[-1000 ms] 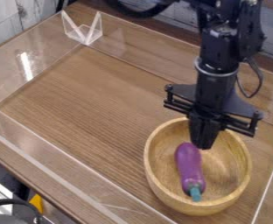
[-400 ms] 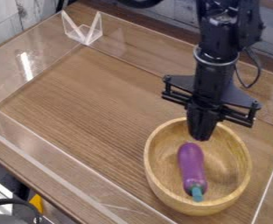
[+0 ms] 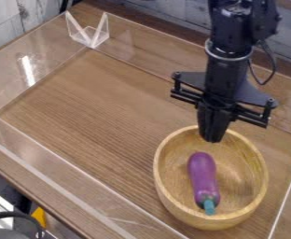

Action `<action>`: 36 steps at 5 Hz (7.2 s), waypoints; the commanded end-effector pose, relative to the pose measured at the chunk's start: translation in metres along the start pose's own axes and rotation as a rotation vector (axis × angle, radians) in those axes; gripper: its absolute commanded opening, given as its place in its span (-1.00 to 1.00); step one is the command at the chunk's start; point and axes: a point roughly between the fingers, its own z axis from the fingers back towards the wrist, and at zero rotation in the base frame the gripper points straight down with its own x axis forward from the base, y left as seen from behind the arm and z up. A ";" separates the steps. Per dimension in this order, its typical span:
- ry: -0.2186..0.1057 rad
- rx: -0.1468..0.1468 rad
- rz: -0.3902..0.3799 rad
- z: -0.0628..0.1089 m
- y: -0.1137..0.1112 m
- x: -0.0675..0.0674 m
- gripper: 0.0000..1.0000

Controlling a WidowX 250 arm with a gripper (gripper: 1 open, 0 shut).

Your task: Put the purple eggplant in the brown bowl

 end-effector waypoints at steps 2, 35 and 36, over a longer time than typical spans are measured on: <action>-0.085 -0.016 0.008 0.022 0.002 0.012 -1.00; 0.000 0.110 0.061 -0.029 0.017 -0.007 -1.00; 0.003 0.112 0.065 -0.029 0.018 -0.008 -1.00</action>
